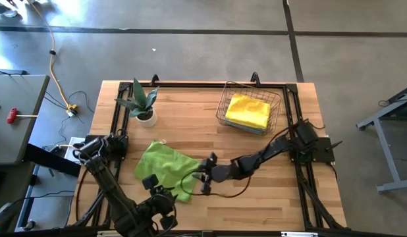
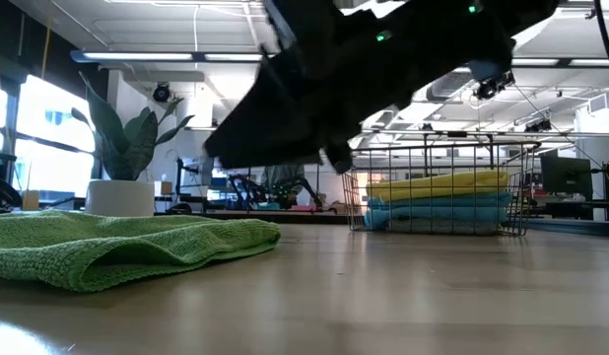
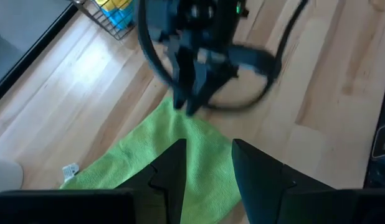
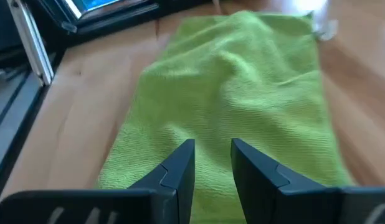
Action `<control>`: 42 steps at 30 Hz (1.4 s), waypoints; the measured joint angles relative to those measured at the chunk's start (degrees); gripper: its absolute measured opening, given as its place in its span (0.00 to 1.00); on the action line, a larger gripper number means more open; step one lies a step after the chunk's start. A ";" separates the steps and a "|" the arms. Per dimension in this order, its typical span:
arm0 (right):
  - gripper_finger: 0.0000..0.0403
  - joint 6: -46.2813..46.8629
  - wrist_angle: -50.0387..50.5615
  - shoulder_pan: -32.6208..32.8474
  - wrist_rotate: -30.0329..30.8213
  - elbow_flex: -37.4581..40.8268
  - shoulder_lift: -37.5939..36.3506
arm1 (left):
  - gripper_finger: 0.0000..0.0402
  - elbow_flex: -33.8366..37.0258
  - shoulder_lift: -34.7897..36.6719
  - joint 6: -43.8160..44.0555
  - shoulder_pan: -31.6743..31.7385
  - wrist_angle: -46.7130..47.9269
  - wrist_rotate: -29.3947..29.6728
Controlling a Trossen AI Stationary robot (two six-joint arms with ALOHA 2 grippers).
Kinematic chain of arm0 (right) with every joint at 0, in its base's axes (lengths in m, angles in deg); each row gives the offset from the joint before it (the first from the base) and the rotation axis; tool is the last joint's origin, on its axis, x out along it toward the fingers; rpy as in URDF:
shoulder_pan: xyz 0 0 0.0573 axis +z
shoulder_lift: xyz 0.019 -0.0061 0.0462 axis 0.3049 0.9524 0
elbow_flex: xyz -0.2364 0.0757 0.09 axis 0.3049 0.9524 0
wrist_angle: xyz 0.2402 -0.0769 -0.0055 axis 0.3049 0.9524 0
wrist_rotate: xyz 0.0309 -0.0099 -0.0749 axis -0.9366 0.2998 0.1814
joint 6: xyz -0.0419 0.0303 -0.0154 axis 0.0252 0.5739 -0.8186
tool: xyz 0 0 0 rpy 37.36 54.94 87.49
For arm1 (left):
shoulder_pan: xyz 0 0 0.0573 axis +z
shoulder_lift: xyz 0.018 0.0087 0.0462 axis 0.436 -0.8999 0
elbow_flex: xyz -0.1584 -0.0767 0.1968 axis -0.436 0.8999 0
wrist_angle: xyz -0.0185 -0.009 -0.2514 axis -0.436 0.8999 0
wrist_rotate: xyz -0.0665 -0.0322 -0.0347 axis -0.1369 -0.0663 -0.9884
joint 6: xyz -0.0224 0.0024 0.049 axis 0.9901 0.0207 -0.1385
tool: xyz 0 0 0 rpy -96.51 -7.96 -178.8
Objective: Fold microfiber towels
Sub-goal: Fold the green microfiber towel
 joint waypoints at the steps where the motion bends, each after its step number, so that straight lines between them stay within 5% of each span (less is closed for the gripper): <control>1: 0.23 -0.77 0.67 0.03 -0.13 -1.70 1.40 | 0.29 0.00 0.00 0.00 -0.23 0.02 0.16; 16: 0.23 1.95 13.69 -0.54 -4.94 -9.45 9.19 | 0.29 0.00 0.00 -1.68 -0.71 0.25 -0.20; 32: 0.23 3.18 59.61 7.36 -9.61 -9.21 -2.86 | 0.29 0.00 0.00 -2.49 -0.61 0.15 0.18; 42: 0.23 -0.26 79.51 13.33 1.61 -9.22 -12.73 | 0.29 0.00 -0.01 -7.81 1.69 -1.20 2.48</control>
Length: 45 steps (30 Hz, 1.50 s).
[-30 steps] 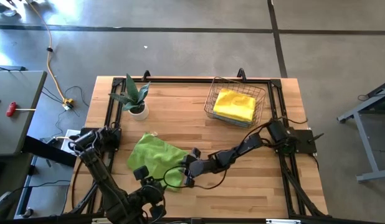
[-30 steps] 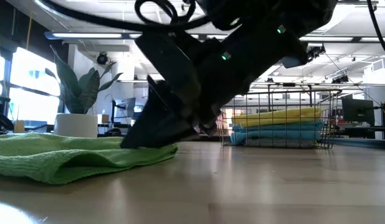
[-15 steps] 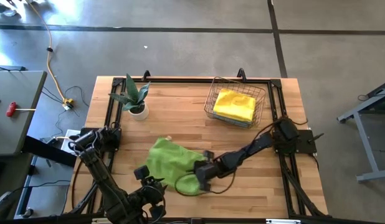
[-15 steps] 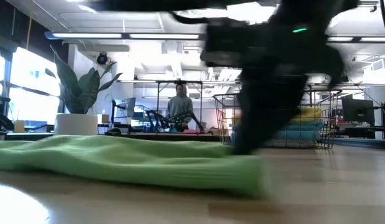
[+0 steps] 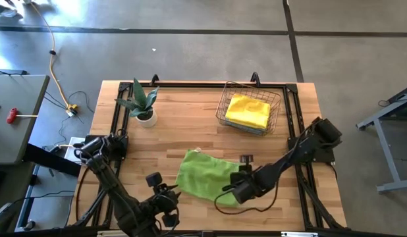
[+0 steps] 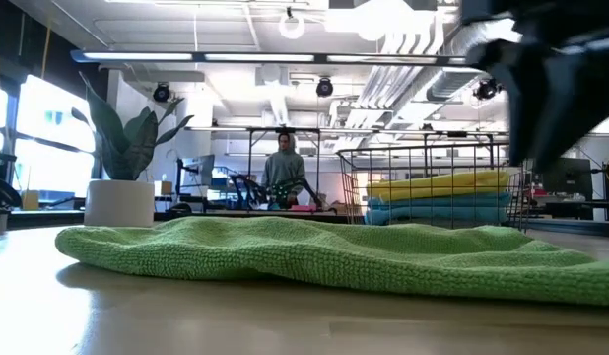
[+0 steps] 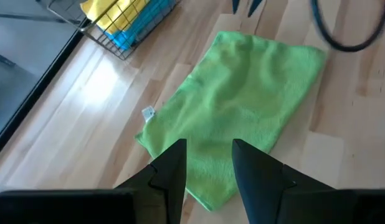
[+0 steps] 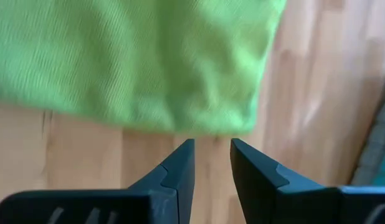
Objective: Fold microfiber towels
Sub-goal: Fold the green microfiber towel
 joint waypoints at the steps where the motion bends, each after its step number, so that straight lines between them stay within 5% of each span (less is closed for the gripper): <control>1: 0.23 0.41 0.57 0.56 -0.43 0.35 -0.21 | 0.29 0.00 0.01 -1.10 0.38 -0.74 -0.02; 7: 0.23 2.73 -3.97 4.62 -2.02 5.87 -0.28 | 0.29 -0.02 -2.79 -16.56 3.04 -10.91 -0.34; 12: 0.23 -0.97 -22.07 7.27 -1.38 10.60 -0.33 | 0.32 -0.02 -5.91 -27.40 4.98 -17.54 -4.29; 20: 0.23 -7.45 -49.01 6.40 -1.96 22.12 -0.34 | 0.32 0.02 -7.53 -27.18 7.68 -19.69 -16.67; 26: 0.23 -12.59 -69.93 0.78 -0.63 25.66 -0.33 | 0.32 0.02 -7.81 -27.18 7.69 -19.60 -17.16; 29: 0.23 -14.91 -70.83 -2.38 -0.67 24.58 -0.42 | 0.32 0.02 -7.81 -27.18 7.54 -19.56 -17.18; 36: 0.23 -13.30 -52.84 -4.10 -19.45 20.26 -2.87 | 0.32 0.02 -7.81 -27.62 6.24 -19.14 -17.12; 45: 0.23 -23.70 -60.96 -3.90 -13.04 19.89 2.00 | 0.32 0.02 -7.77 -27.62 5.77 -18.83 -16.83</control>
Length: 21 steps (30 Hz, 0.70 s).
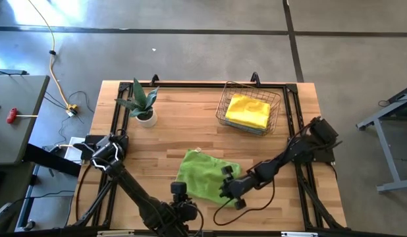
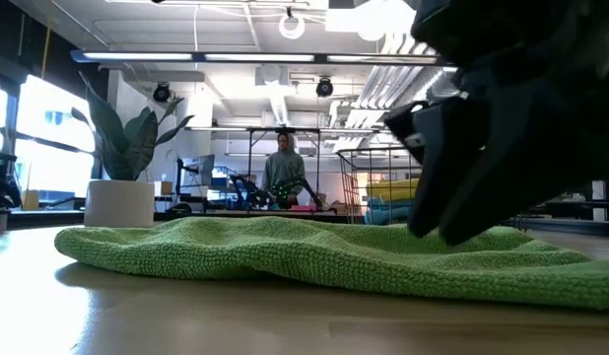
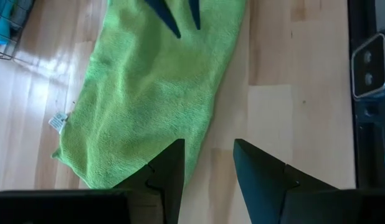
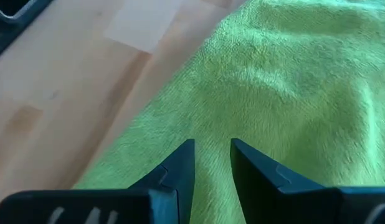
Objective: Fold microfiber towels
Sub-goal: Fold the green microfiber towel
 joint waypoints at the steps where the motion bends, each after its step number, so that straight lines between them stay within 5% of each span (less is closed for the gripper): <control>1: 0.23 -0.73 -0.72 -0.58 -0.72 0.00 0.76 | 0.32 0.00 0.00 0.00 -0.02 0.06 -0.32; 13: 0.23 9.48 -5.32 -9.53 -0.19 0.02 4.98 | 0.32 0.00 0.00 -0.12 -0.35 0.37 -1.33; 21: 0.23 29.26 -1.43 -16.56 13.91 -0.02 4.97 | 0.32 -0.02 0.02 -2.83 -0.35 0.43 -1.27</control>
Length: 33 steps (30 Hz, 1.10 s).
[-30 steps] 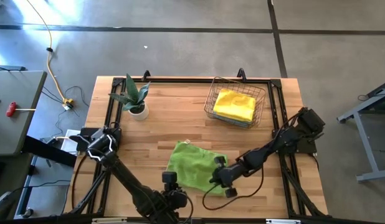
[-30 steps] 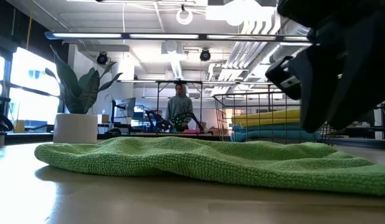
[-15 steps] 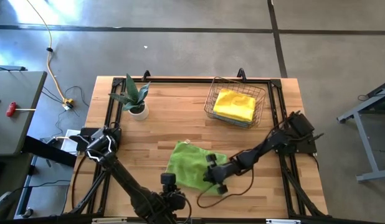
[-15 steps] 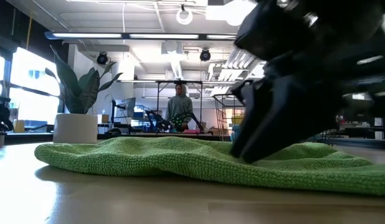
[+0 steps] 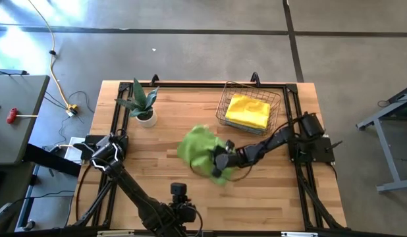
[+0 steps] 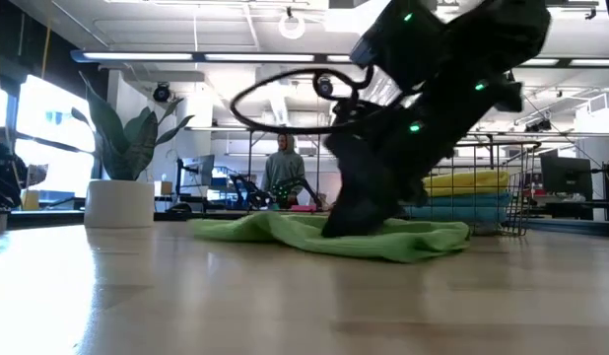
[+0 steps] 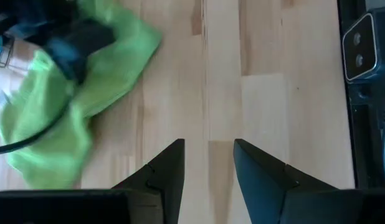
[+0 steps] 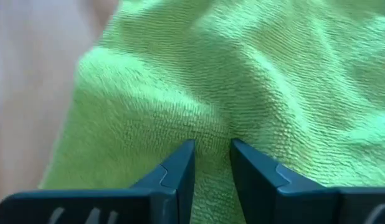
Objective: Fold microfiber towels
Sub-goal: Fold the green microfiber towel
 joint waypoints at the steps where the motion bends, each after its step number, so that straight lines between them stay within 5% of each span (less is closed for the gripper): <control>1: 0.23 2.78 -0.08 -0.81 1.25 0.02 0.02 | 0.32 0.00 0.00 -0.39 0.00 0.01 0.12; 6: 0.23 6.56 -6.55 -3.22 3.69 0.06 0.06 | 0.32 0.00 0.00 -3.35 0.00 0.00 2.80; 11: 0.23 -5.25 -9.84 -2.63 -2.78 0.05 -2.14 | 0.32 0.00 0.02 -6.52 0.12 0.01 6.25; 15: 0.23 -14.06 0.38 -0.40 -12.41 0.04 -6.33 | 0.32 0.24 0.03 -7.83 0.72 -0.33 9.86; 21: 0.23 -12.04 22.15 4.23 -14.39 0.02 -13.54 | 0.31 6.07 0.11 -11.23 3.49 -4.05 14.27; 25: 0.23 -8.65 31.93 7.58 -14.37 0.02 -17.14 | 0.31 12.01 0.09 -18.00 6.79 -13.82 12.00; 33: 0.23 -1.33 41.93 12.07 -9.91 0.00 -19.63 | 0.31 19.06 0.04 -31.99 14.85 -34.34 -2.72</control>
